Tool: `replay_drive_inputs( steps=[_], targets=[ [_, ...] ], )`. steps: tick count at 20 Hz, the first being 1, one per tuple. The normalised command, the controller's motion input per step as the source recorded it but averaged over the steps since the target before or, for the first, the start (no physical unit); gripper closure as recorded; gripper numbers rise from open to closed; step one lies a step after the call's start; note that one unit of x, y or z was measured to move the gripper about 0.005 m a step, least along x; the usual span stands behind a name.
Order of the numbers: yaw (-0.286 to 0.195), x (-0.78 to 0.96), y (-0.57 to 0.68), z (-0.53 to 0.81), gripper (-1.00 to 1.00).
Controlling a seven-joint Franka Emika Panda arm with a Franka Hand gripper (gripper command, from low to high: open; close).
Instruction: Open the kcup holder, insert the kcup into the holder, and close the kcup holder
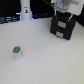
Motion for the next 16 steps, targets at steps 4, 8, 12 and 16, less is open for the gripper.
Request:
replay_drive_inputs(
  steps=[4,8,12,16],
  targets=[
    [-0.003,-0.31,0.06,-0.48,-1.0],
    [-0.011,-0.23,0.01,-0.31,-1.0],
    [-0.006,-0.01,0.0,-0.02,1.0],
    [-0.01,0.04,-0.01,0.0,1.0]
  ],
)
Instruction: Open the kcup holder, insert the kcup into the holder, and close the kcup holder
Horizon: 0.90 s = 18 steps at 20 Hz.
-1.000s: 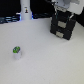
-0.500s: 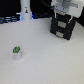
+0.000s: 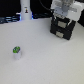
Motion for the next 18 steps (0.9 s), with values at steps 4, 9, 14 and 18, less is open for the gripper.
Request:
replay_drive_inputs(
  steps=[4,9,14,18],
  targets=[
    [-0.022,0.26,-0.06,0.02,1.0],
    [-0.032,0.35,-0.06,0.07,1.0],
    [-0.008,0.3,-0.17,0.11,1.0],
    [-0.02,0.33,-0.08,0.06,1.0]
  ],
)
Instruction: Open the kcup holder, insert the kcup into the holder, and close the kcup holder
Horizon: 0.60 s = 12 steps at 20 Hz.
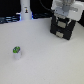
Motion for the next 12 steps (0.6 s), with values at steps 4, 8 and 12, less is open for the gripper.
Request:
replay_drive_inputs(
  steps=[4,8,12],
  targets=[
    [-0.05,0.76,-0.17,0.21,1.0],
    [-0.066,0.93,-0.25,0.24,1.0],
    [-0.062,0.98,-0.25,0.22,1.0]
  ],
)
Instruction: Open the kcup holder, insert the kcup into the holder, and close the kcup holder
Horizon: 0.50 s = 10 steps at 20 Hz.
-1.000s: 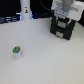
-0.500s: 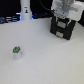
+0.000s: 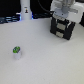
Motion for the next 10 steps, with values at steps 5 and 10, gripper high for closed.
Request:
replay_drive_inputs(
  steps=[5,10],
  targets=[
    [-0.059,0.99,-0.25,0.19,1.0],
    [-0.061,0.99,-0.26,0.22,1.0]
  ],
)
